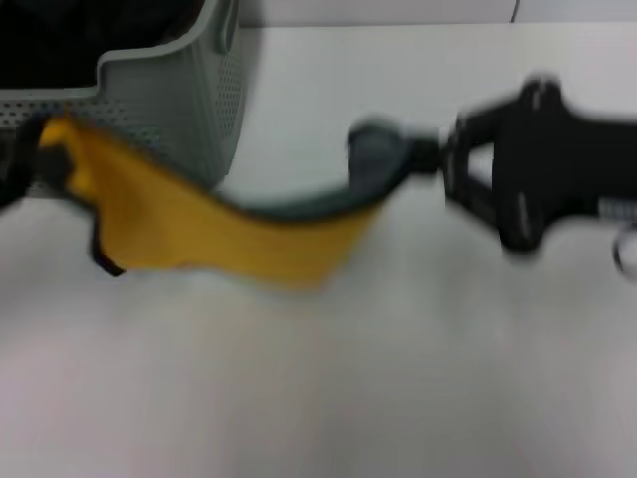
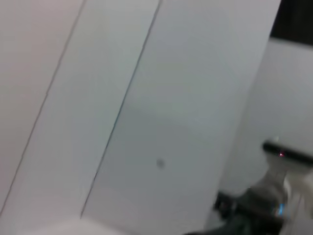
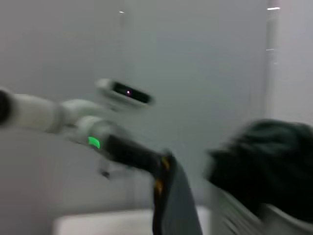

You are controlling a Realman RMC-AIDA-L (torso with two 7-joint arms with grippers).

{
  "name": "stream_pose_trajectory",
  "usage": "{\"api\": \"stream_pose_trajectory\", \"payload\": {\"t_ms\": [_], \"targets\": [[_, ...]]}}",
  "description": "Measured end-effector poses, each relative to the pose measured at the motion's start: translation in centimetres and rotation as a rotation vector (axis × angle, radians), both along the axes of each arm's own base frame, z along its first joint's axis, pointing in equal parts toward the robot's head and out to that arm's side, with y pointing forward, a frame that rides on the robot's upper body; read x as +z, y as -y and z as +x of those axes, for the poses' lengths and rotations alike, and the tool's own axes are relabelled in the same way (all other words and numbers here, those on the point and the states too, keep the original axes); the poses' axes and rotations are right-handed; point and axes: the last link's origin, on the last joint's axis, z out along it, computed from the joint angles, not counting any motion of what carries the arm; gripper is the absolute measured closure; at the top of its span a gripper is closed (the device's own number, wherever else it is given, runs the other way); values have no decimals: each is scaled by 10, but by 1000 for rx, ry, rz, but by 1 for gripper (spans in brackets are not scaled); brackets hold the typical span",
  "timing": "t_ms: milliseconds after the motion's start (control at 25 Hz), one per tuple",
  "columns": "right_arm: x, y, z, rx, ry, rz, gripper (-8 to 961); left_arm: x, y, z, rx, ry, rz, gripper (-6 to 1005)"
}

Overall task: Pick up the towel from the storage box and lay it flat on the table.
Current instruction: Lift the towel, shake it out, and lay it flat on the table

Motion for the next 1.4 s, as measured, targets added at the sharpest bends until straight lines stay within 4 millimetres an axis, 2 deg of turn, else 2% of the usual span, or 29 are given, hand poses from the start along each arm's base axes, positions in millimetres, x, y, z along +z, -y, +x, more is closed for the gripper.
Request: {"api": "stream_pose_trajectory", "payload": {"t_ms": [80,160,240,320,400,480,600,720,800,960,1240,1400], "targets": [[10,22,-3,55,-30,-51,923,5,14,-4,-30,-74,-18,954],[25,33,-9,90,-52,-62,923,9,25,0,-97,-118,-45,953],[39,41,-12,88,-59,-85,922,12,31,11,-178,-131,-86,951],[45,41,-7,38,-59,-120,922,12,29,20,-222,-127,-135,949],[35,31,5,-23,-55,-167,922,8,22,24,-209,-124,-170,948],[15,17,18,-89,-54,-244,922,2,14,19,-149,-124,-181,946],[-39,-8,48,-255,-49,-384,922,-15,-6,-1,17,-180,-162,943],[-64,-26,70,-358,-47,-385,922,-34,-29,-19,178,-296,-159,941],[-74,-40,76,-391,-39,-344,921,-45,-41,-29,265,-385,-163,939],[-75,-55,80,-409,-26,-249,921,-51,-56,-37,346,-458,-132,935],[-70,-86,80,-412,49,-132,921,-52,-69,-40,401,-469,-70,929],[-80,-102,75,-395,136,-128,920,-56,-73,-41,420,-471,-49,926]]}}
